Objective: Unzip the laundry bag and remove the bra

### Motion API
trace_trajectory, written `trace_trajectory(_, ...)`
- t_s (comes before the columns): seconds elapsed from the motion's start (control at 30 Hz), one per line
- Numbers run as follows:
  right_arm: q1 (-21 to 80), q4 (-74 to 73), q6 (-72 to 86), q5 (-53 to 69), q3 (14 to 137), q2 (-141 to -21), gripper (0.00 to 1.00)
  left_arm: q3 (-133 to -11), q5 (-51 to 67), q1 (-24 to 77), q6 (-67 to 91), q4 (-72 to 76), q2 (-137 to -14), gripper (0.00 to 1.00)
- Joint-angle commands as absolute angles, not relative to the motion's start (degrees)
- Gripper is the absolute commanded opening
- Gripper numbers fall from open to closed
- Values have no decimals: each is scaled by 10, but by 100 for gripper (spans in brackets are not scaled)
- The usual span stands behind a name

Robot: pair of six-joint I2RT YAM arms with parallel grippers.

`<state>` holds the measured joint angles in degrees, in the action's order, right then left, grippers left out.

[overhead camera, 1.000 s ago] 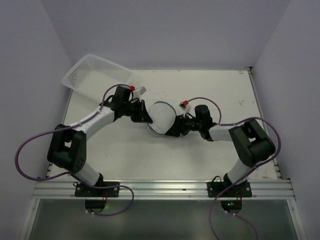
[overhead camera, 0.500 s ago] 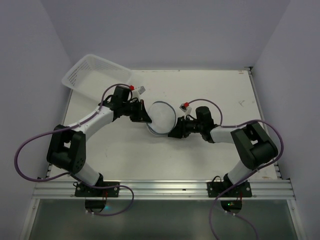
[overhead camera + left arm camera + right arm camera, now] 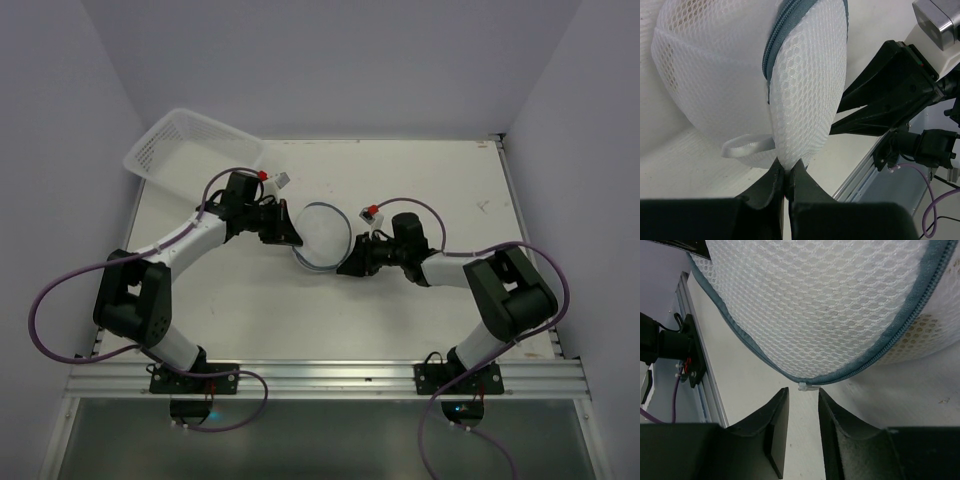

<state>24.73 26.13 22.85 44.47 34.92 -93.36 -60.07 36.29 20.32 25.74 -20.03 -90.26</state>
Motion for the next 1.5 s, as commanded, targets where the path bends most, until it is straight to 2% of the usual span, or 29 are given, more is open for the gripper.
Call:
trace_trajectory(0.0,247,271,212,439,352,-926,33,-606,378,198,245,-212,-897,0)
trace_trajectory(0.07,246,272,213,433,354,-933,40,-607,378,198,245,-214,-898,0)
trace_trajectory(0.27,247,284,213,418,349,-943,48,-613,382,197,244,-216,-900,0)
trace_trajectory(1.0,259,336,224,441,367,-983,45,-622,393,197,253,-214,-915,0)
trace_trajectory(1.3,259,329,218,447,372,-971,36,-621,390,197,252,-214,-917,0)
trace_trajectory(1.47,259,309,208,430,363,-953,21,-620,388,196,252,-214,-918,0)
